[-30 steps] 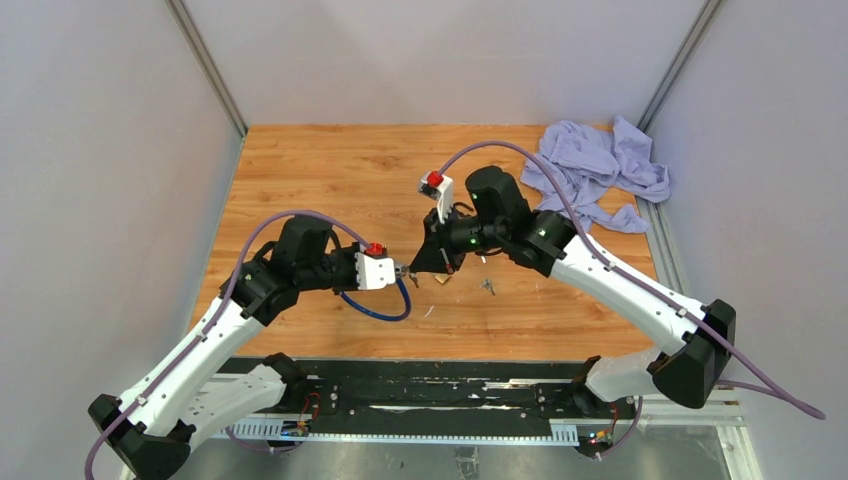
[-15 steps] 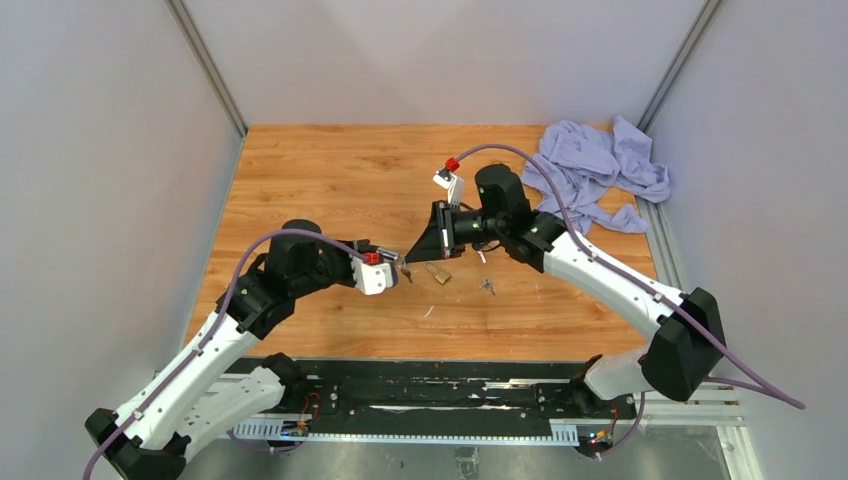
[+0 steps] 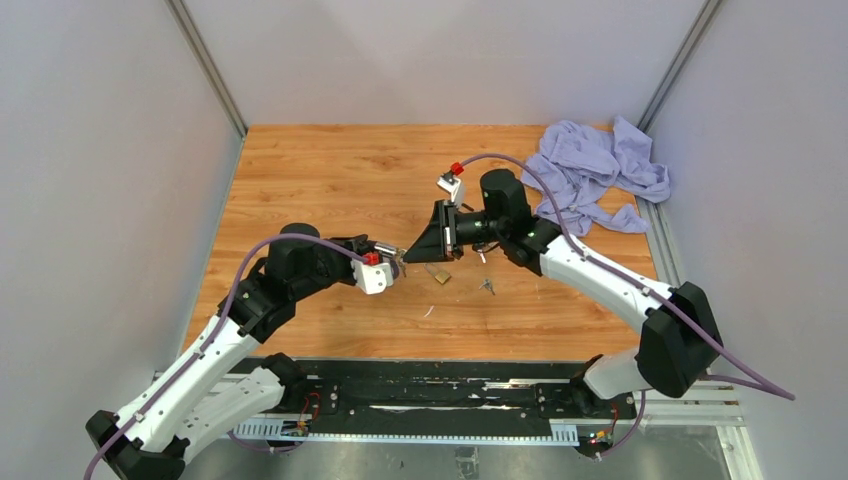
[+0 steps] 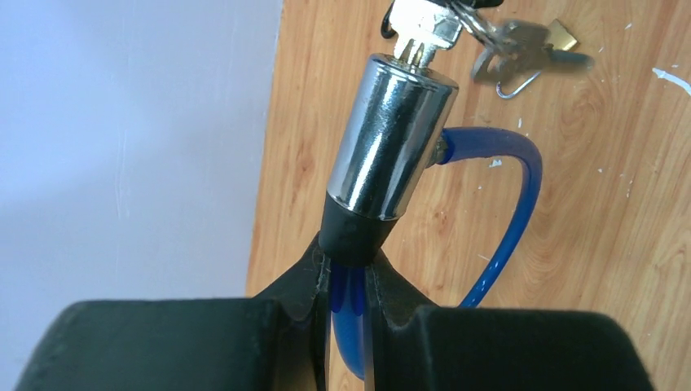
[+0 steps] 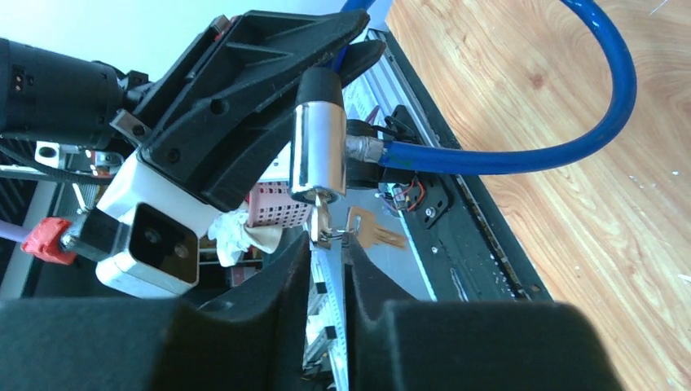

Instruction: Unlock with the key

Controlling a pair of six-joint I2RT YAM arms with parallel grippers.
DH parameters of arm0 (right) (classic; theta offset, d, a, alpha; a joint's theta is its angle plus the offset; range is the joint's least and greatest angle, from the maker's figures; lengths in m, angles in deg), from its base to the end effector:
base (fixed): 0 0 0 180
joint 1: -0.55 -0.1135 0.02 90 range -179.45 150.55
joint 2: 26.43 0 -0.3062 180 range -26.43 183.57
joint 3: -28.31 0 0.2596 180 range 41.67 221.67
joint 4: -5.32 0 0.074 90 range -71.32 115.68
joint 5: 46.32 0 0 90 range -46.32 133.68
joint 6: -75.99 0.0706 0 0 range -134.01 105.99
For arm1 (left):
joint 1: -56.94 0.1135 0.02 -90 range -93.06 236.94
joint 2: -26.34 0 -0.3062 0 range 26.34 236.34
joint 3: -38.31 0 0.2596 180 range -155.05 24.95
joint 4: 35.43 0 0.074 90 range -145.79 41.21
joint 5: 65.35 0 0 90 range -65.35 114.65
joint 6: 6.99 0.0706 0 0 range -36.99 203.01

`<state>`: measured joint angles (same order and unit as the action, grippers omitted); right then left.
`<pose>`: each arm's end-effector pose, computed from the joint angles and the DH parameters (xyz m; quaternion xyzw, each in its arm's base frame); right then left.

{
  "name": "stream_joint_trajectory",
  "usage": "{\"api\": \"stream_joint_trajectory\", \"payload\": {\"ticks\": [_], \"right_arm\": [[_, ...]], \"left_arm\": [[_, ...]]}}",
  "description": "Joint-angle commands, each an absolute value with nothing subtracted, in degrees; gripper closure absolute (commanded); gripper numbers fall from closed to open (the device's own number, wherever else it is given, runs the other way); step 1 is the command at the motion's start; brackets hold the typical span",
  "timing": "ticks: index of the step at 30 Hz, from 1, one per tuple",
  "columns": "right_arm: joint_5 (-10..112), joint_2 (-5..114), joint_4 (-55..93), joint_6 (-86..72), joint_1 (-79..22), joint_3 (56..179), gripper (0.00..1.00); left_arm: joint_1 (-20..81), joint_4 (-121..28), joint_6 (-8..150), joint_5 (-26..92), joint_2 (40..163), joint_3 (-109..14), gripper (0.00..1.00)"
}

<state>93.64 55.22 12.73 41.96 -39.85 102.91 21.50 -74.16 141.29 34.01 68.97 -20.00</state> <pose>0.2306 0.2672 0.3548 -0.1592 0.7450 0.6364 0.1214 0.1374 -0.1119 0.3348 0.6374 0.5356 0.0421 0.5523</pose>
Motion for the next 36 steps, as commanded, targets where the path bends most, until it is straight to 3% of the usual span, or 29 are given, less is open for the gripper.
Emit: {"api": "stream_joint_trajectory", "payload": {"ticks": [1, 3, 11, 18, 26, 36], "right_arm": [[93.5, 51.8, 12.7, 41.4, -38.3, 100.8, 0.70], [93.7, 51.3, 12.7, 41.8, -37.6, 99.9, 0.57], [87.9, 43.7, 13.2, 29.5, -35.7, 95.9, 0.40], [84.0, 34.9, 9.2, 15.7, -39.4, 91.4, 0.38], [74.3, 33.6, 20.9, 10.0, -39.9, 93.9, 0.38], [60.8, 34.6, 29.9, 9.2, -38.4, 94.7, 0.38]], "left_arm": [[21.2, -67.9, 138.6, 33.7, 67.7, -20.6, 1.00], [21.2, -68.0, 137.9, 33.7, 67.5, -20.8, 1.00], [21.2, -74.8, 128.4, 43.4, 68.4, -26.3, 1.00], [21.2, -76.7, 118.0, 50.7, 71.9, -31.7, 1.00], [22.0, -74.0, 122.2, 37.5, 74.1, -30.9, 1.00], [38.4, -91.1, 131.8, 40.4, 87.5, -44.7, 1.00]]}}
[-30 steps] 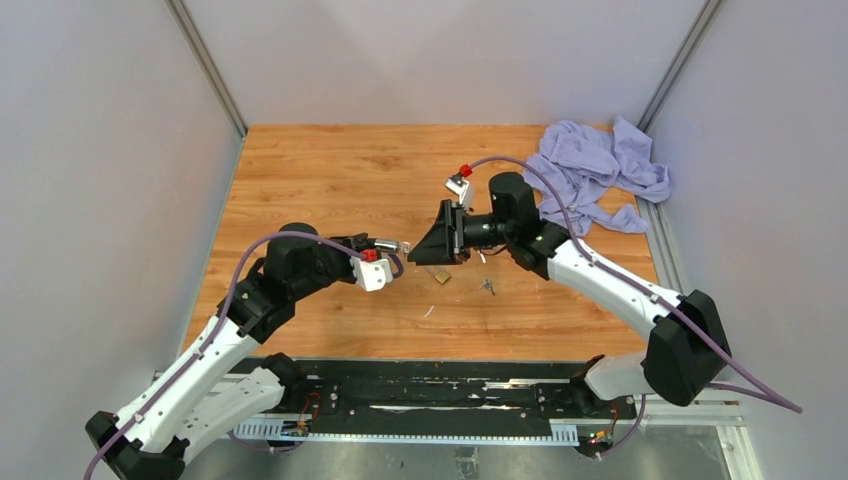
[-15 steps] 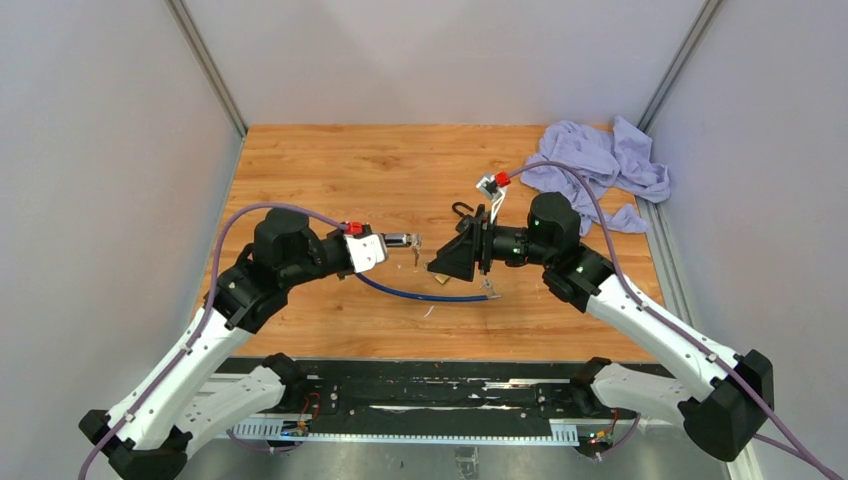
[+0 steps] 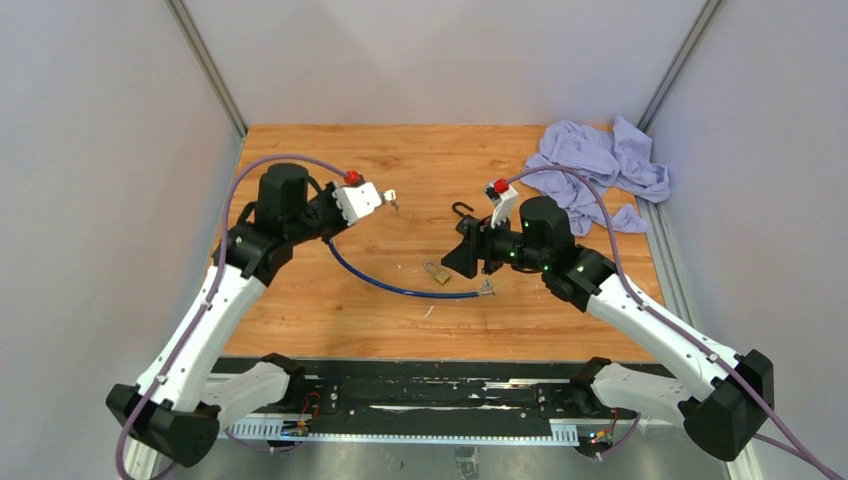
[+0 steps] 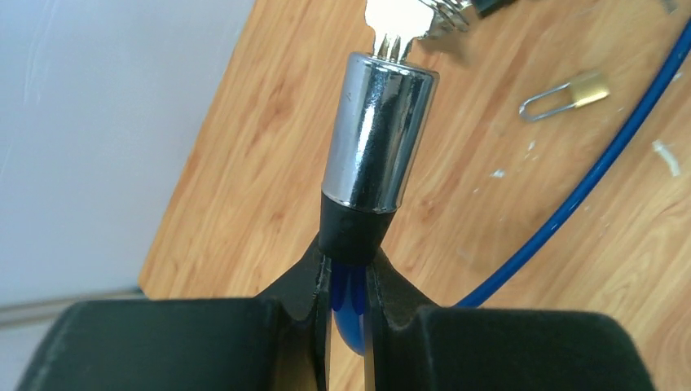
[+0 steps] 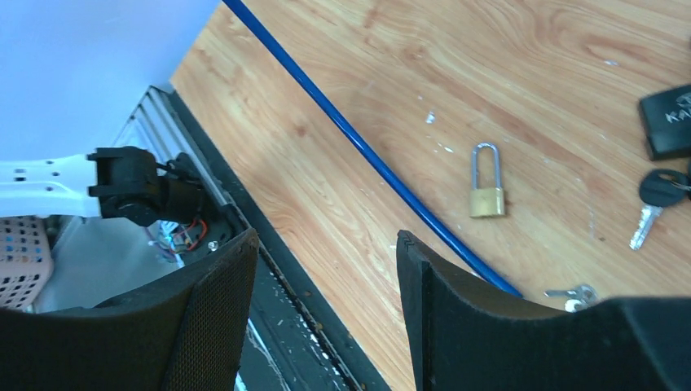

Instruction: Unlock with the key

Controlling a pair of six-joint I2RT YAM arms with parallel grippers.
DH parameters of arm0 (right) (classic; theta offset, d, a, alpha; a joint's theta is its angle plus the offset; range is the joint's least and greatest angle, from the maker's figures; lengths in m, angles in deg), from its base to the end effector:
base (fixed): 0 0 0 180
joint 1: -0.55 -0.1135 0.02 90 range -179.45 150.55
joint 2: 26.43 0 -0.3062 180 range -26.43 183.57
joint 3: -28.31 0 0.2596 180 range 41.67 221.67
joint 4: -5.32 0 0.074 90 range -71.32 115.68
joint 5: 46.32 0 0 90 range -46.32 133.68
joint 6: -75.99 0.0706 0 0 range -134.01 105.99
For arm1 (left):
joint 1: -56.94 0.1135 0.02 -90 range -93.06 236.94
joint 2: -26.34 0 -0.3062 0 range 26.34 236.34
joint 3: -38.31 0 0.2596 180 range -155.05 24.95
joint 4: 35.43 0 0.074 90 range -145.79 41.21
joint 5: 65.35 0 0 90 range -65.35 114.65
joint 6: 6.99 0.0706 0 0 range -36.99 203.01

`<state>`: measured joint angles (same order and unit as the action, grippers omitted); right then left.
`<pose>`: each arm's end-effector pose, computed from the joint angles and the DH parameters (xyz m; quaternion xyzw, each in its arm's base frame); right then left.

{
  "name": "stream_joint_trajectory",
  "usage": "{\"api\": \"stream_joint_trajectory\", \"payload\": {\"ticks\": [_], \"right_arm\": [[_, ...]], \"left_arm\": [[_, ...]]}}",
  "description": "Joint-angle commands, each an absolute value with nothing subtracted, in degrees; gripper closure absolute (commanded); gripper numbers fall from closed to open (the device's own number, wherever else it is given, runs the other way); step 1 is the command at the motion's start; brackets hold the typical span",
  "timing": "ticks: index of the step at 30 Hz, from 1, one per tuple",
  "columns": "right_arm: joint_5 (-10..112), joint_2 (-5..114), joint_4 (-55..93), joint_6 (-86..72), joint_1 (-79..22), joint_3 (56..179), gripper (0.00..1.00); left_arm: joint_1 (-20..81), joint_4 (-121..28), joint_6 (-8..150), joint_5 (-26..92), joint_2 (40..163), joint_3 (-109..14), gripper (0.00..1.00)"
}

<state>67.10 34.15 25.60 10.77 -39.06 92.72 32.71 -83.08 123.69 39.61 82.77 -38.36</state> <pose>0.1837 0.1885 0.3583 -0.2217 0.7621 0.4499 0.4095 0.1936 -0.1071 0.3930 0.5117 0.6786 -0.0364 0.5256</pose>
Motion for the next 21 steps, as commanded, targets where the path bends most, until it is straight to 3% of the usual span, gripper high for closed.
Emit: {"api": "stream_joint_trajectory", "payload": {"ticks": [1, 7, 13, 21], "right_arm": [[60.3, 34.9, 30.3, 9.2, -38.4, 94.7, 0.38], [55.6, 36.7, 34.8, 8.6, -38.1, 96.3, 0.38], [53.2, 37.5, 36.9, 8.6, -37.9, 96.4, 0.38], [48.0, 38.5, 39.5, 9.5, -37.8, 95.9, 0.38]], "left_arm": [[39.7, -94.5, 134.9, 40.5, 89.4, -46.7, 1.00], [46.5, -108.0, 149.9, 38.2, 100.3, -56.3, 1.00], [47.7, -104.7, 155.5, 35.7, 107.3, -58.0, 0.99], [47.1, -103.5, 151.3, 36.3, 126.0, -71.8, 0.84]]}}
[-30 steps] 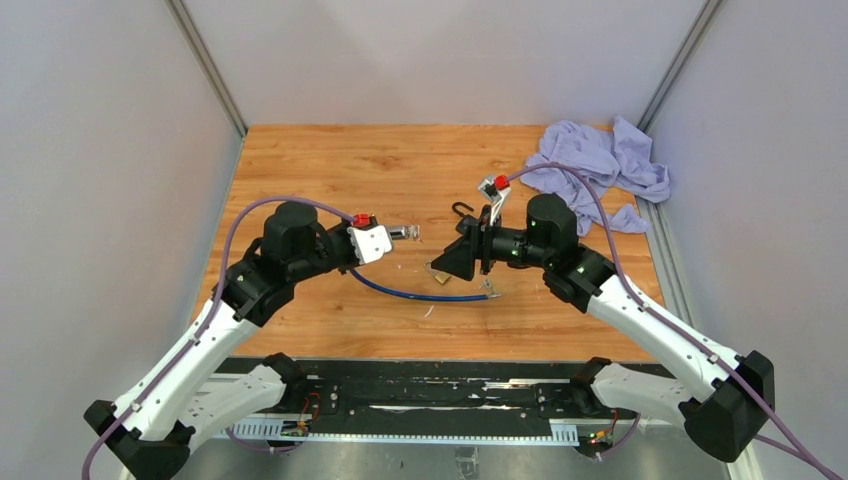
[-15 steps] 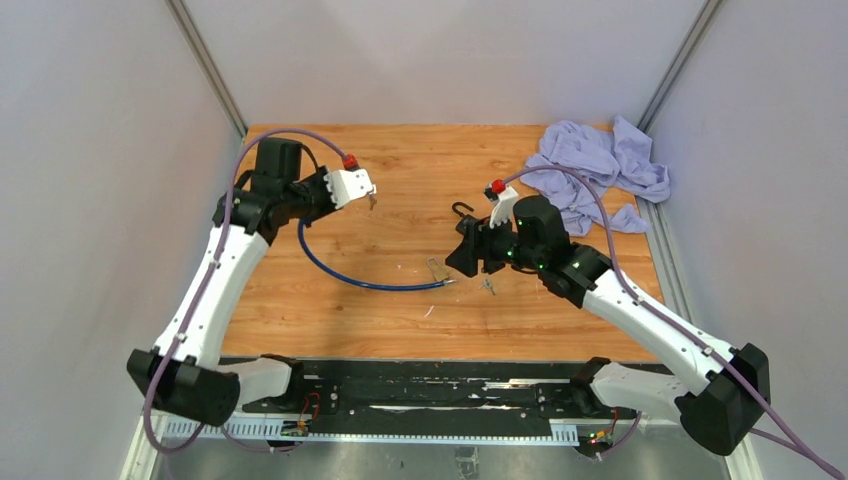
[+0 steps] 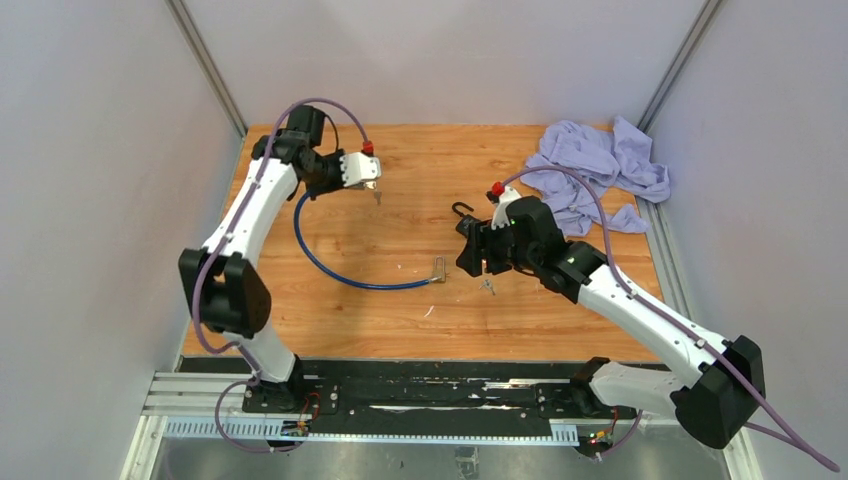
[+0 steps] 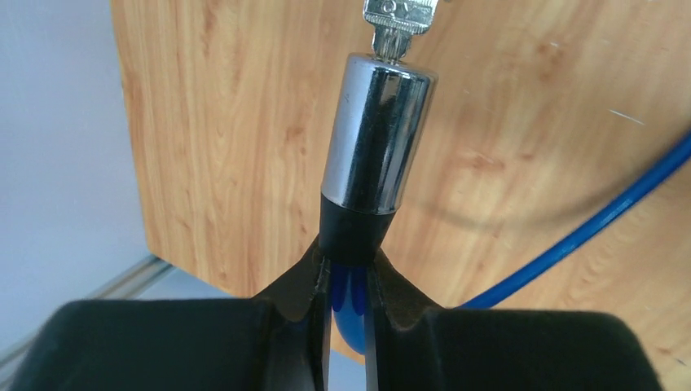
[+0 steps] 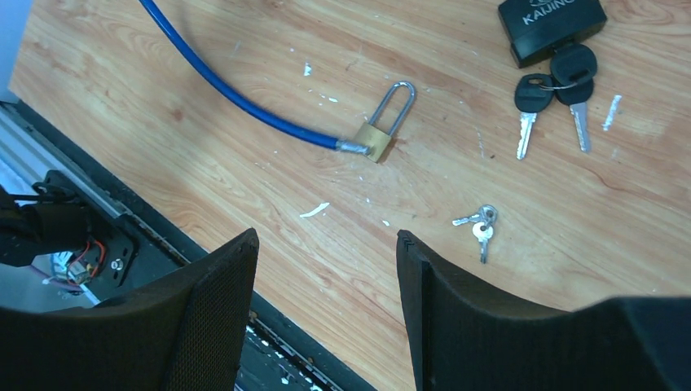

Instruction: Unlock with the key

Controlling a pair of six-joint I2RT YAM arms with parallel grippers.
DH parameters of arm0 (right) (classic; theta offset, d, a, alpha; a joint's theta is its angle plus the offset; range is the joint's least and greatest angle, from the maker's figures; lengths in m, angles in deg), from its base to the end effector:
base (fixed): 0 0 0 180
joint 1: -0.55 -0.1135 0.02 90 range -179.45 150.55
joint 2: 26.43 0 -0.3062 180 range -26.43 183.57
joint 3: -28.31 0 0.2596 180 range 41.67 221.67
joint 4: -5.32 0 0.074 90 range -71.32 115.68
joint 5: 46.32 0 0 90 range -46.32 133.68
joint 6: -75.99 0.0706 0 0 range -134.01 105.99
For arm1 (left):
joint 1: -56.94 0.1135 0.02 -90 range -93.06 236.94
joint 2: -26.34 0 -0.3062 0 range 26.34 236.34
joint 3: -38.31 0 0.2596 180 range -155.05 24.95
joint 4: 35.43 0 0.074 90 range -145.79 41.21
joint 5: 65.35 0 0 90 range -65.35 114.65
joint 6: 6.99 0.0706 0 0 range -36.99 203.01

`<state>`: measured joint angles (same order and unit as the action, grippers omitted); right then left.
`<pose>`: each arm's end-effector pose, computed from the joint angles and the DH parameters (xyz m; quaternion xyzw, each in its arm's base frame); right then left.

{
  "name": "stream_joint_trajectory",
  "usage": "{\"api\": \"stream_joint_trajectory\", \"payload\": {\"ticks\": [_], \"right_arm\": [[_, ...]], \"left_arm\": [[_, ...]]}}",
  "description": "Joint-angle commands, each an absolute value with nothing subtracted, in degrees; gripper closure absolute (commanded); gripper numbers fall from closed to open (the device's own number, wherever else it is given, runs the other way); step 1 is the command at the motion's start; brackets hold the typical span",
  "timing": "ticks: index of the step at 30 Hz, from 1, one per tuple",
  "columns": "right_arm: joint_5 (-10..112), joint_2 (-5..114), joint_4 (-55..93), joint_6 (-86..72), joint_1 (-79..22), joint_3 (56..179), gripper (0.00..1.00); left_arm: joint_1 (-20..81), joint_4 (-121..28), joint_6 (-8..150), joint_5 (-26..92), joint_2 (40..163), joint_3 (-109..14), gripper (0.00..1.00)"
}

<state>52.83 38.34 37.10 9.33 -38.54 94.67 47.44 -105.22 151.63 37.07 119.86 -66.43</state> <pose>0.2050 0.1810 0.3254 -0.1578 0.8505 0.3167 0.3892 0.3604 -0.0757 0.3477 0.6258 0.7246 0.0423 0.2856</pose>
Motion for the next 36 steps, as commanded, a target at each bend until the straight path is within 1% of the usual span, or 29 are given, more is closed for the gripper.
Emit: {"api": "stream_joint_trajectory", "payload": {"ticks": [1, 2, 4, 5, 8, 12, 15, 17, 19, 23, 24, 25, 26, 29, 30, 31, 34, 36], "right_arm": [[46.8, 38.6, 40.1, 9.8, -37.8, 95.9, 0.37], [45.4, 38.8, 40.9, 10.5, -37.8, 95.9, 0.34], [43.4, 39.1, 42.3, 11.6, -37.6, 96.2, 0.25], [42.5, 39.3, 43.0, 11.9, -37.5, 96.4, 0.23], [39.7, 39.6, 45.2, 12.5, -37.0, 97.4, 0.21], [40.0, 41.6, 47.7, 13.5, -35.5, 98.5, 0.20], [40.8, 44.8, 50.0, 13.7, -34.7, 99.2, 0.19], [41.1, 46.2, 50.4, 14.2, -34.4, 99.0, 0.18], [40.4, 46.7, 50.6, 14.4, -34.4, 98.7, 0.18], [38.1, 47.8, 50.7, 14.8, -34.3, 98.3, 0.18], [38.0, 48.2, 50.7, 15.0, -34.4, 98.4, 0.20], [38.1, 48.6, 50.7, 15.2, -34.4, 98.4, 0.23], [38.3, 49.2, 50.7, 15.3, -34.4, 98.5, 0.28], [38.8, 51.1, 50.7, 15.7, -34.3, 98.2, 0.40], [38.9, 51.8, 50.7, 15.9, -34.3, 97.9, 0.42], [39.0, 52.5, 50.6, 16.0, -34.3, 97.7, 0.44], [38.9, 55.6, 50.1, 15.8, -34.3, 97.0, 0.47], [39.1, 57.6, 49.5, 15.2, -34.0, 96.9, 0.50]], "left_arm": [[46.6, -102.5, 151.0, 35.6, 127.9, -72.7, 0.83], [46.1, -101.6, 150.8, 34.8, 129.5, -73.3, 0.82], [44.7, -99.8, 150.8, 32.8, 132.5, -74.0, 0.82], [43.9, -98.3, 150.5, 31.0, 133.8, -73.9, 0.82], [42.3, -94.9, 149.3, 28.9, 136.8, -73.6, 0.82], [41.3, -91.3, 148.9, 29.0, 139.9, -73.0, 0.81], [40.4, -88.3, 149.4, 27.2, 142.3, -72.3, 0.80], [39.9, -86.0, 148.4, 26.9, 143.3, -71.5, 0.76], [39.4, -84.6, 147.3, 26.9, 144.2, -71.1, 0.69], [37.9, -84.0, 143.5, 25.4, 145.8, -71.5, 0.59], [37.6, -84.4, 142.2, 25.2, 145.9, -71.7, 0.55], [37.4, -85.1, 140.9, 25.5, 145.7, -72.0, 0.49], [37.4, -85.5, 139.7, 26.1, 145.2, -71.9, 0.40], [37.4, -86.2, 136.5, 27.5, 141.9, -70.6, 0.11], [37.4, -86.9, 135.1, 28.3, 140.5, -70.3, 0.00], [37.4, -87.5, 133.6, 29.0, 138.8, -70.0, 0.02], [37.5, -88.9, 127.4, 29.6, 134.1, -69.5, 0.02], [37.8, -90.4, 123.4, 30.5, 129.9, -69.2, 0.02]]}}
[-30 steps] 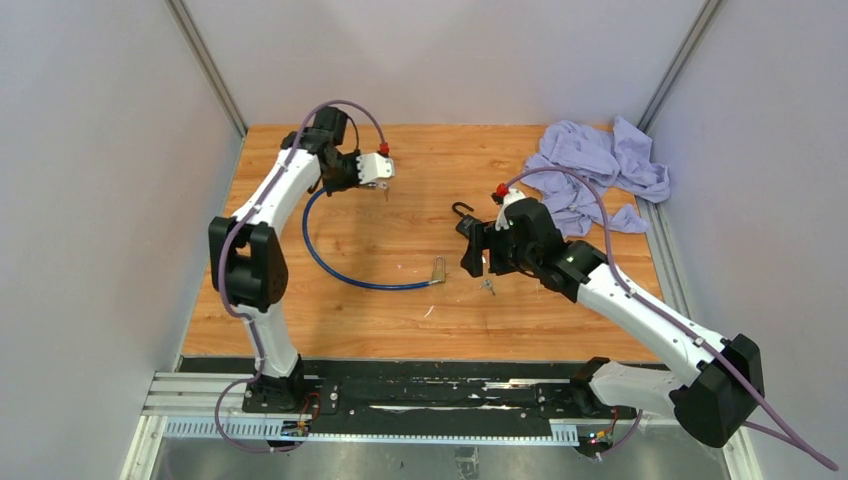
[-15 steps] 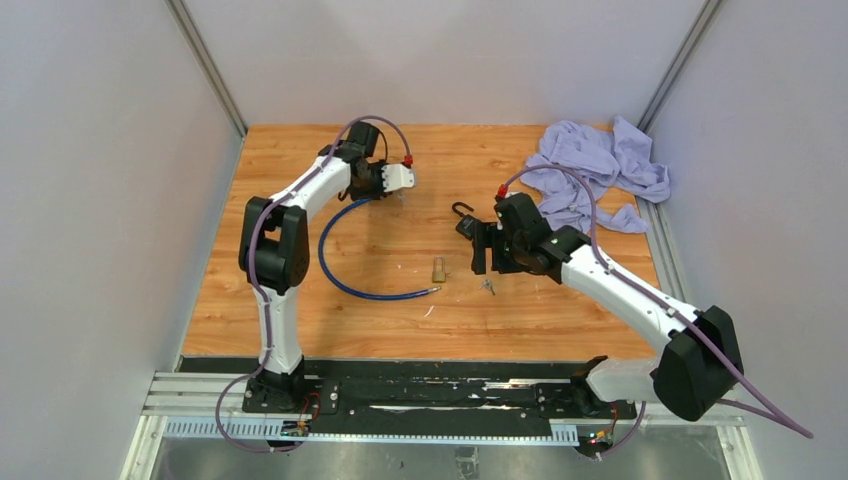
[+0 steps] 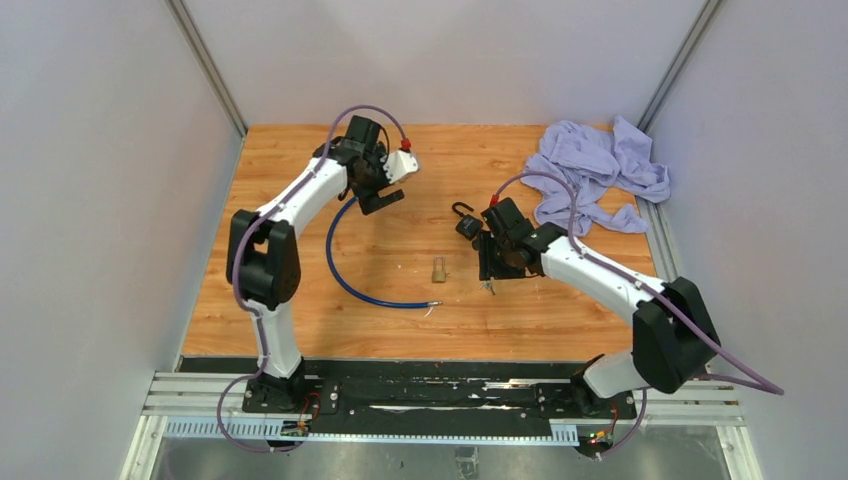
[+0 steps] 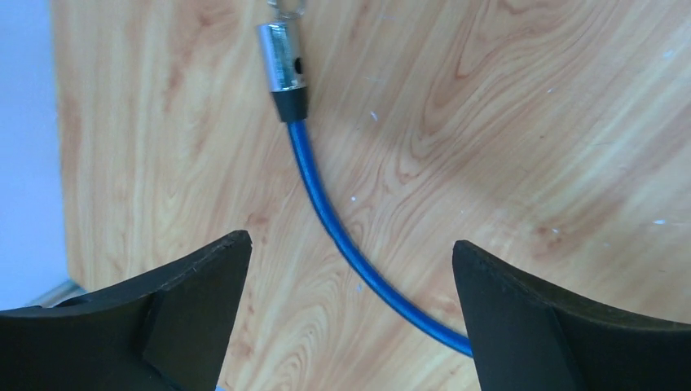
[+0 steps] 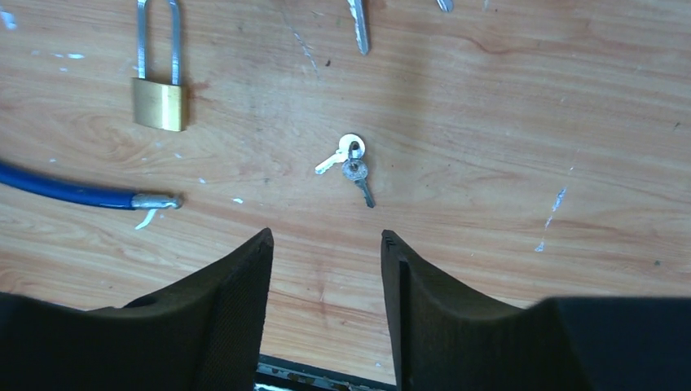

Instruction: Unlock with the key

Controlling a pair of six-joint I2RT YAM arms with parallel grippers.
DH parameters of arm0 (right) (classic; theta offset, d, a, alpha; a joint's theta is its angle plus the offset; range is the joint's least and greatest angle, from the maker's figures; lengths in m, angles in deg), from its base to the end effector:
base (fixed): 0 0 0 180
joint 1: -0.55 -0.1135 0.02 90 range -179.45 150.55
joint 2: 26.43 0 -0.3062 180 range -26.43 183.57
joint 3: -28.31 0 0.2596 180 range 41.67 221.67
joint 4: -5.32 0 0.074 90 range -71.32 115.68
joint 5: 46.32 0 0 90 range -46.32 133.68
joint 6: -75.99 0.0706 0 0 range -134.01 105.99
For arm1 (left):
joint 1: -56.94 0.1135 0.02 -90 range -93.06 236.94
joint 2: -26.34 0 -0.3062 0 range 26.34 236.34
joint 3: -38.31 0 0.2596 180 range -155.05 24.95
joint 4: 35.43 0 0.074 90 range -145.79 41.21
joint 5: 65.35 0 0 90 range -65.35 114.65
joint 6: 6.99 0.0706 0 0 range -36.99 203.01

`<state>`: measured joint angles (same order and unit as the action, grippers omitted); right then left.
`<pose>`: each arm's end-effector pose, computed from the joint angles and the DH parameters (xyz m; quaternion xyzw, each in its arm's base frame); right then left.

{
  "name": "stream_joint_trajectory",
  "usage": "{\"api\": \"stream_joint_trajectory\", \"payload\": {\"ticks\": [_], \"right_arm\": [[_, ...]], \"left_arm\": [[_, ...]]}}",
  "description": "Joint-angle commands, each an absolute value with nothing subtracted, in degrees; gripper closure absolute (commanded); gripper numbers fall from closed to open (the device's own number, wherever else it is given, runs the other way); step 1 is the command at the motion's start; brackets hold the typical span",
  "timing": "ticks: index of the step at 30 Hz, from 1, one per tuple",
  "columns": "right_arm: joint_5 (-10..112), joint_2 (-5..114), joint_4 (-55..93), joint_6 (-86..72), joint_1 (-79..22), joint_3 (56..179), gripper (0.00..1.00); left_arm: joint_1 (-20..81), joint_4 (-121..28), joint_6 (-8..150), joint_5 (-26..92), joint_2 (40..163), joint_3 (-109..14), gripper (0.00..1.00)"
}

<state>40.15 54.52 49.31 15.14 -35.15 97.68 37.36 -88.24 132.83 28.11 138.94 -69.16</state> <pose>0.2525 0.1761 0.2446 -0.0454 0.9537 0.1338 0.2655 0.4441 -0.1625 0.2505 0.5537 0.7851 0.0440 0.2740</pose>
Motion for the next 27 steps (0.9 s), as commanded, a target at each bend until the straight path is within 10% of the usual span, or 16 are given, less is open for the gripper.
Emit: {"api": "stream_joint_trajectory", "payload": {"ticks": [1, 27], "right_arm": [[39.1, 58.5, 49.1, 15.1, -33.9, 96.8, 0.51], [42.4, 70.3, 43.2, 11.9, -32.3, 95.5, 0.78]], "left_arm": [[37.9, -90.7, 122.0, 30.8, 127.9, -68.5, 0.02], [45.2, -87.6, 111.1, 33.5, 100.6, -46.5, 0.04]]}}
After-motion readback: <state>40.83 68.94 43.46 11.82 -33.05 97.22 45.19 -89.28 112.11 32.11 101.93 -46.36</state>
